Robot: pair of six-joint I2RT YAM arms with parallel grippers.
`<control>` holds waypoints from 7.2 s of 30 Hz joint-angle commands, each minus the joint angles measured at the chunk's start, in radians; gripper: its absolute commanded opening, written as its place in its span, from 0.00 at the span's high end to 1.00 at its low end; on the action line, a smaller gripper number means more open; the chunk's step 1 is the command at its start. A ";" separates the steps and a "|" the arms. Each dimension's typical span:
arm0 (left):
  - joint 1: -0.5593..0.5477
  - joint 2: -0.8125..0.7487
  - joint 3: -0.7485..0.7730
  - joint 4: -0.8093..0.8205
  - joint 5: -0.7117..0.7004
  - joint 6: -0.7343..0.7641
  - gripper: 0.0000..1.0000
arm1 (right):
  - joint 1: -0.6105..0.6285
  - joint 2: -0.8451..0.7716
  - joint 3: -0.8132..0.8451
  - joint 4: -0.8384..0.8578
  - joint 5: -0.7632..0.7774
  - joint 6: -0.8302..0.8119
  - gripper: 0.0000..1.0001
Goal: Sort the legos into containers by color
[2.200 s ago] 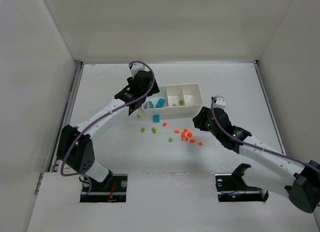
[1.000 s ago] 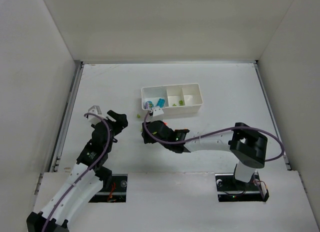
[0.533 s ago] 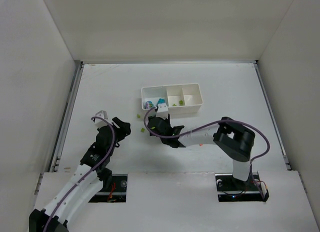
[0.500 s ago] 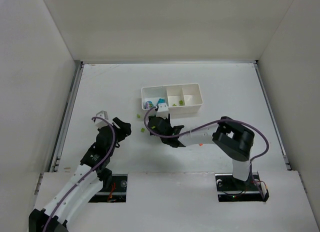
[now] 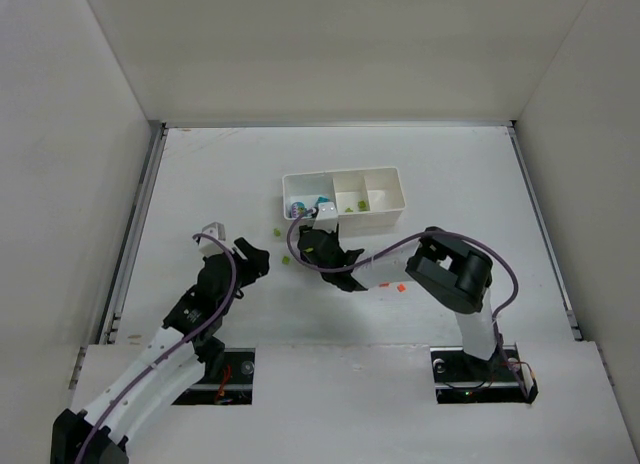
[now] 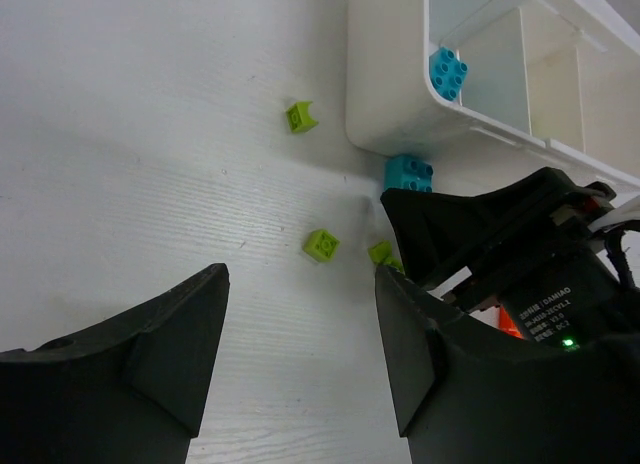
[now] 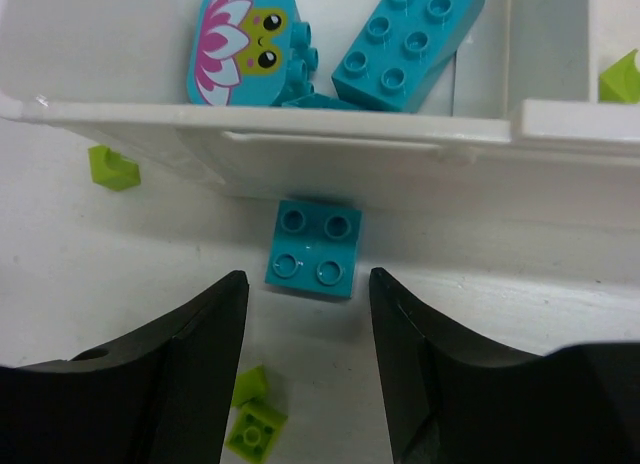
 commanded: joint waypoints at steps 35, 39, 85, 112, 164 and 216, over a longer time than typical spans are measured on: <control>-0.190 0.422 -0.003 0.313 -0.162 0.057 0.59 | -0.027 -0.395 -0.052 0.104 -0.177 -0.117 0.68; -0.209 0.497 0.018 0.368 -0.177 0.074 0.60 | -0.085 -0.312 0.031 0.092 -0.214 -0.124 0.68; -0.324 0.737 0.192 0.385 -0.285 0.166 0.85 | -0.289 -0.889 -0.508 0.059 -0.235 -0.112 0.44; -0.304 1.321 0.997 0.399 -0.099 0.309 0.72 | -0.384 -0.913 -0.553 0.050 -0.212 -0.032 0.49; -0.333 0.483 -0.006 0.405 -0.159 0.045 0.63 | -0.079 -0.206 -0.219 0.006 -0.228 -0.104 0.46; -0.410 0.767 0.117 0.558 -0.262 0.077 0.66 | -0.478 -0.501 -0.147 -0.083 -0.281 -0.190 0.74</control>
